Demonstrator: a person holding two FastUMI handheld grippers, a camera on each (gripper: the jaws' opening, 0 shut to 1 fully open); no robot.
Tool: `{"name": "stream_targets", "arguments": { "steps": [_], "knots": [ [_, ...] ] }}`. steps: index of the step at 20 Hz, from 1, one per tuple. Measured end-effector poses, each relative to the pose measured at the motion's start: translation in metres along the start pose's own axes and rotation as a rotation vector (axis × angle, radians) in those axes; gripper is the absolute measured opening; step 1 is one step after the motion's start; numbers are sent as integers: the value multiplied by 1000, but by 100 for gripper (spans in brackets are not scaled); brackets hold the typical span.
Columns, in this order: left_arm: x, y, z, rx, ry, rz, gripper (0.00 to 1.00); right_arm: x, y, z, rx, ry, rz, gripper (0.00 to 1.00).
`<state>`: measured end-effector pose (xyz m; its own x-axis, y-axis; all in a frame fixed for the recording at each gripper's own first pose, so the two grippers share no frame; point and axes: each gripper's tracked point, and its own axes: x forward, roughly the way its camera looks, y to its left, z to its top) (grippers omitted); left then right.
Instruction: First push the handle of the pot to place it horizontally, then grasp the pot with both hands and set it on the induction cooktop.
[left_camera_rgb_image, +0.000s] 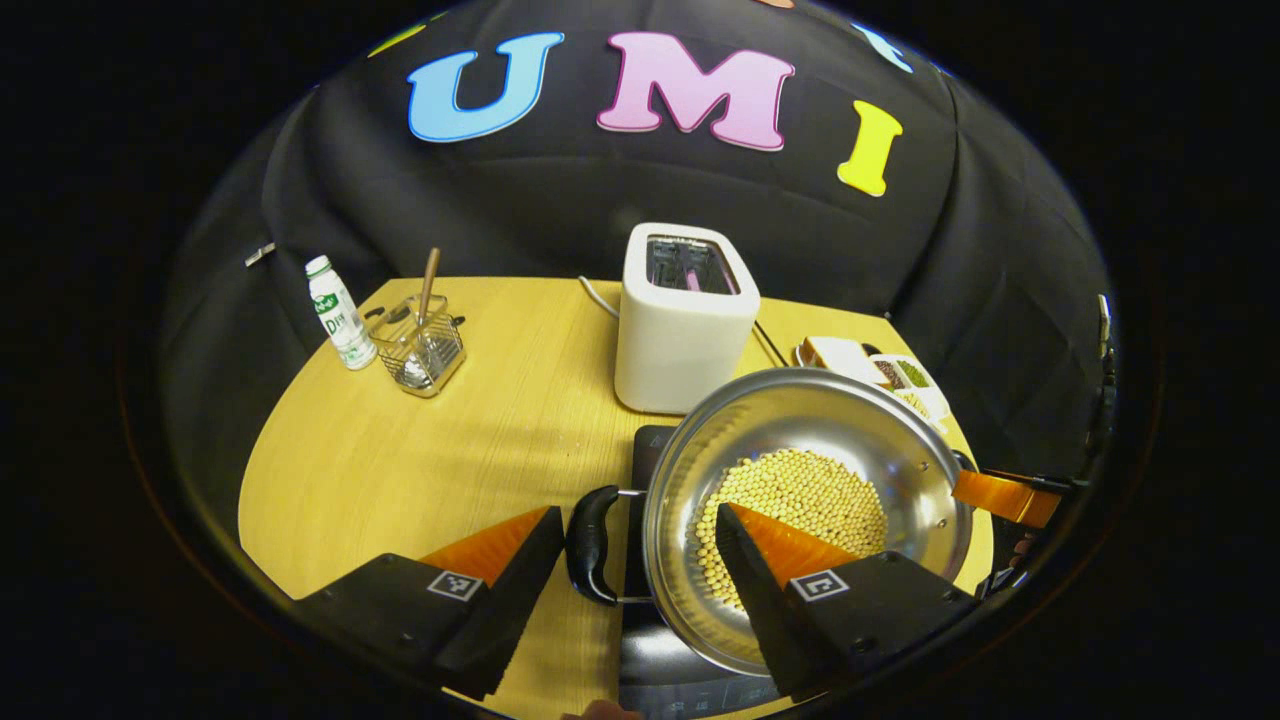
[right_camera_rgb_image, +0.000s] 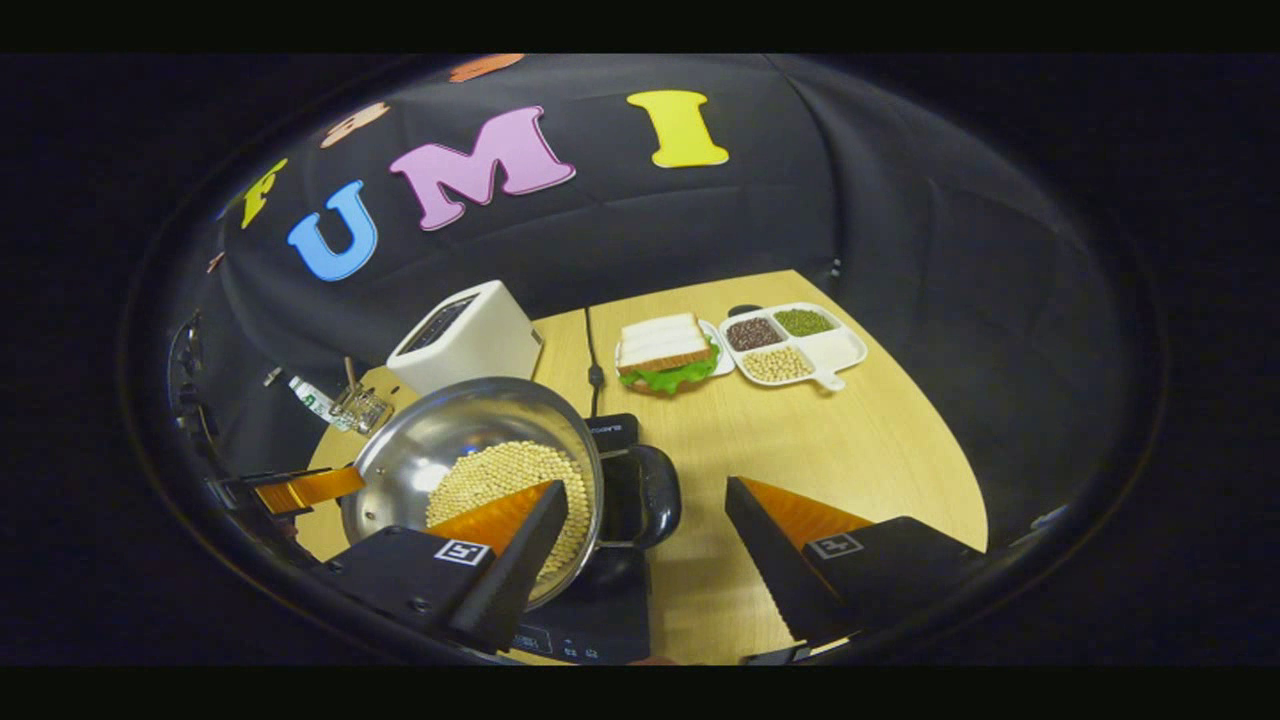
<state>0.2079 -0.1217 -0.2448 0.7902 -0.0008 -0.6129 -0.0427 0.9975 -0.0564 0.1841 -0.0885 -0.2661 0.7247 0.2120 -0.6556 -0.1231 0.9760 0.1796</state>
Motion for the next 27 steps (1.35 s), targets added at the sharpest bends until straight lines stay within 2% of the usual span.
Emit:
{"name": "stream_targets", "arguments": {
  "steps": [4, 5, 7, 10, 12, 15, 18, 22, 26, 27],
  "knots": [
    [-42, -12, 32, 39, -129, -6, 93, -45, 10, 29, -98, -146, -15, 99],
    [-54, -19, 40, 31, -168, -16, 95, -57, 14, 37, -111, -185, -14, 99],
    [-80, -26, 53, 18, -244, -37, 96, -80, 21, 56, -121, -276, -11, 99],
    [-121, -20, 69, 53, -362, -17, 95, -112, 22, 79, -142, -417, -47, 99],
    [-147, -18, 75, 52, -429, -5, 95, -138, 29, 84, -123, -484, -57, 99],
    [-184, -17, 77, 27, -503, -32, 95, -177, 42, 91, -131, -582, -62, 99],
    [-223, 4, 73, 33, -555, -5, 95, -201, 57, 77, -178, -594, -67, 98],
    [-270, 30, 64, 72, -629, 52, 95, -237, 77, 69, -147, -625, -63, 99],
    [-299, 47, 36, 67, -636, 47, 95, -266, 94, 56, -119, -646, -58, 98],
    [-305, 47, 33, 49, -642, 32, 93, -271, 96, 51, -131, -645, -59, 92]
  ]
}}
